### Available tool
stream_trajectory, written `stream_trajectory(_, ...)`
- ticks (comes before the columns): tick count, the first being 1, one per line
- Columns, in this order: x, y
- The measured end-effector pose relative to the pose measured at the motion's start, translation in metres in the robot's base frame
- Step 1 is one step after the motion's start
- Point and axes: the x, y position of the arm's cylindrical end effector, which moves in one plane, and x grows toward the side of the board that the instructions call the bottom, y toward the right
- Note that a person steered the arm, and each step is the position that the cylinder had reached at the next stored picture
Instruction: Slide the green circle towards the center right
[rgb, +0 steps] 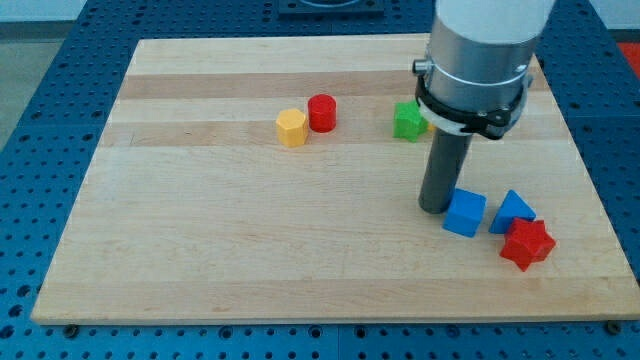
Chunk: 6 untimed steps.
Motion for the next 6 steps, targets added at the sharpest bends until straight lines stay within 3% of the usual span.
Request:
stream_trajectory(4, 0.0, 0.026)
stream_trajectory(6, -0.065, 0.036)
